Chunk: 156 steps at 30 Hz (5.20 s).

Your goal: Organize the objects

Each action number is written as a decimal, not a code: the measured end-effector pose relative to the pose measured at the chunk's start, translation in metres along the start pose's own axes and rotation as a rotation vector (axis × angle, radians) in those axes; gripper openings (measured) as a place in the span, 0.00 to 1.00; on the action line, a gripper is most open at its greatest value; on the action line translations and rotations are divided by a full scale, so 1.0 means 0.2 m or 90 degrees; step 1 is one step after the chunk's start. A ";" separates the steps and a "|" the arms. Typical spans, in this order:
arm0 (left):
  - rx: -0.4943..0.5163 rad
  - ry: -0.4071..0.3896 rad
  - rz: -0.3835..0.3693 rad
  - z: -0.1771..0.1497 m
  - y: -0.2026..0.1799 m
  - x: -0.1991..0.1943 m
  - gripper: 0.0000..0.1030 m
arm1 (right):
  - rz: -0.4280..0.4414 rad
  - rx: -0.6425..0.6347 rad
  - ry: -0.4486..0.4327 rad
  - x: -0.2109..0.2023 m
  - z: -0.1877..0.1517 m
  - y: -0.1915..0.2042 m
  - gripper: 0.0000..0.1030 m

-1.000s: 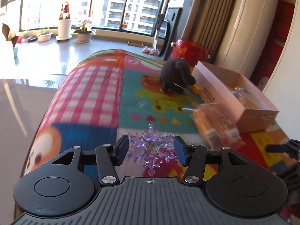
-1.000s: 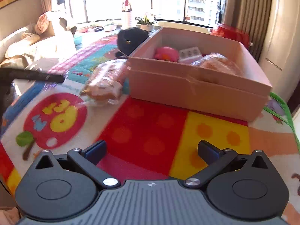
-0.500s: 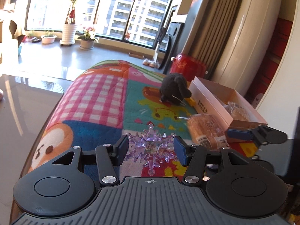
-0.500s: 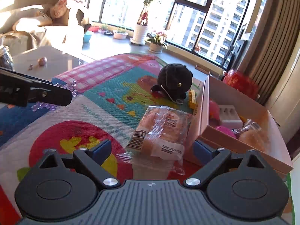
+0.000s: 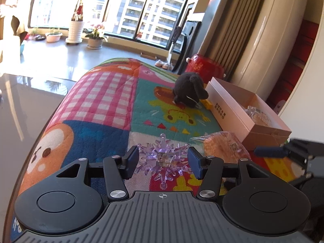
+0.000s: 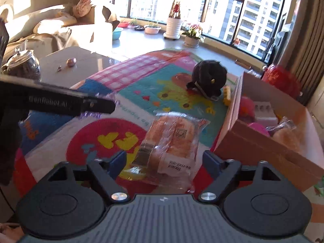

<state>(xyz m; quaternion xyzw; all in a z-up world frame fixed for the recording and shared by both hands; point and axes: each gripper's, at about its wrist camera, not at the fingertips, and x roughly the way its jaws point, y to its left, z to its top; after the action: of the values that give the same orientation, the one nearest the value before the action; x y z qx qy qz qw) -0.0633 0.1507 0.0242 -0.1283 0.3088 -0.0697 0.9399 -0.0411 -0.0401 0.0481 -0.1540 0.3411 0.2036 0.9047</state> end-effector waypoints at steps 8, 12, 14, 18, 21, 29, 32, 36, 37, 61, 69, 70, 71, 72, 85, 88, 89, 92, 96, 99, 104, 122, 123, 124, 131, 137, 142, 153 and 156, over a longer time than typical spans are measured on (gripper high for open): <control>0.010 0.010 0.042 -0.01 0.01 -0.02 0.56 | -0.007 0.075 -0.001 0.16 0.14 -0.05 0.87; 0.011 0.018 0.046 -0.02 0.02 -0.04 0.56 | -0.004 0.078 0.032 0.23 0.12 -0.04 0.71; 0.010 0.024 0.040 -0.02 0.01 -0.05 0.56 | 0.000 0.065 0.043 0.20 0.10 -0.03 0.60; 0.024 0.037 0.018 -0.04 -0.06 -0.08 0.56 | -0.008 0.052 0.029 0.03 0.01 -0.05 0.59; 0.044 0.054 0.000 -0.06 -0.14 -0.09 0.56 | -0.040 0.059 0.015 -0.11 -0.03 -0.10 0.59; 0.118 0.074 -0.045 -0.05 -0.46 -0.09 0.56 | -0.077 0.130 -0.037 -0.43 -0.21 -0.33 0.59; 0.132 0.040 -0.061 0.07 -0.60 -0.08 0.56 | -0.109 0.142 -0.061 -0.49 -0.30 -0.39 0.59; 0.150 -0.039 -0.085 0.31 -0.82 0.00 0.56 | -0.137 0.151 -0.069 -0.51 -0.41 -0.46 0.59; 0.147 -0.059 -0.097 0.36 -0.87 0.03 0.56 | -0.140 0.158 -0.067 -0.50 -0.43 -0.47 0.59; 0.037 -0.018 -0.060 0.13 -0.34 0.19 0.53 | -0.144 0.250 -0.157 -0.43 0.15 -0.99 0.60; 0.013 -0.017 -0.044 0.21 -0.21 0.28 0.53 | -0.152 0.281 -0.092 -0.14 0.29 -1.05 0.84; 0.015 -0.026 -0.044 0.24 -0.21 0.29 0.53 | -0.150 0.273 -0.095 -0.14 0.25 -1.02 0.86; 0.018 -0.035 -0.044 0.28 -0.21 0.31 0.53 | -0.152 0.252 -0.099 -0.14 0.21 -0.98 0.87; 0.024 -0.044 -0.042 0.32 -0.22 0.34 0.53 | -0.161 0.222 -0.100 -0.14 0.16 -0.92 0.88; 0.058 0.020 0.005 0.66 -0.38 0.91 0.70 | -0.128 0.127 -0.062 -0.15 -0.09 -0.70 0.97; 0.071 0.035 0.005 0.63 -0.41 0.97 0.77 | -0.112 0.137 -0.060 -0.14 -0.10 -0.72 1.00; 0.074 0.045 0.007 0.62 -0.42 0.99 0.77 | -0.110 0.139 -0.060 -0.14 -0.10 -0.72 1.00; 0.066 0.069 0.019 0.58 -0.42 1.04 0.74 | -0.108 0.137 -0.061 -0.14 -0.09 -0.71 1.00; 0.041 0.065 0.004 0.58 -0.36 1.03 0.72 | -0.113 0.125 -0.065 -0.14 -0.06 -0.69 1.00; 0.043 0.061 0.002 0.58 -0.34 1.01 0.71 | -0.114 0.121 -0.058 -0.12 -0.03 -0.66 1.00; 0.015 0.061 -0.014 0.56 -0.24 0.92 0.68 | -0.117 0.118 -0.043 -0.10 0.04 -0.60 1.00; -0.217 -0.110 0.035 0.43 0.34 0.55 0.68 | -0.087 0.159 0.155 0.66 0.95 -0.49 0.35; -0.228 -0.110 0.029 0.43 0.35 0.54 0.68 | -0.102 0.160 0.181 0.73 0.96 -0.49 0.33; -0.234 -0.112 0.026 0.43 0.36 0.54 0.68 | -0.119 0.156 0.202 0.79 0.96 -0.49 0.31; -0.236 -0.109 0.006 0.43 0.36 0.53 0.68 | -0.260 0.083 0.282 1.14 0.92 -0.46 0.12; -0.260 -0.111 0.019 0.41 0.41 0.54 0.68 | -0.308 0.017 0.319 1.20 0.88 -0.37 0.05; -0.265 -0.114 0.025 0.41 0.42 0.54 0.68 | -0.224 0.019 0.344 0.99 0.75 -0.29 0.05; -0.178 -0.118 -0.008 0.43 0.21 0.43 0.68 | -0.018 0.019 0.309 0.26 0.25 -0.15 0.08; -0.113 -0.084 -0.042 0.39 0.05 0.34 0.68 | -0.012 0.035 0.271 0.13 0.12 -0.18 0.42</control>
<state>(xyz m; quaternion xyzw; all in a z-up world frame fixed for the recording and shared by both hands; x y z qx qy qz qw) 0.0384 0.1615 0.0433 -0.2254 0.2468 -0.0641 0.9403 0.0078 -0.0539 0.0529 -0.1718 0.5285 0.1484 0.8180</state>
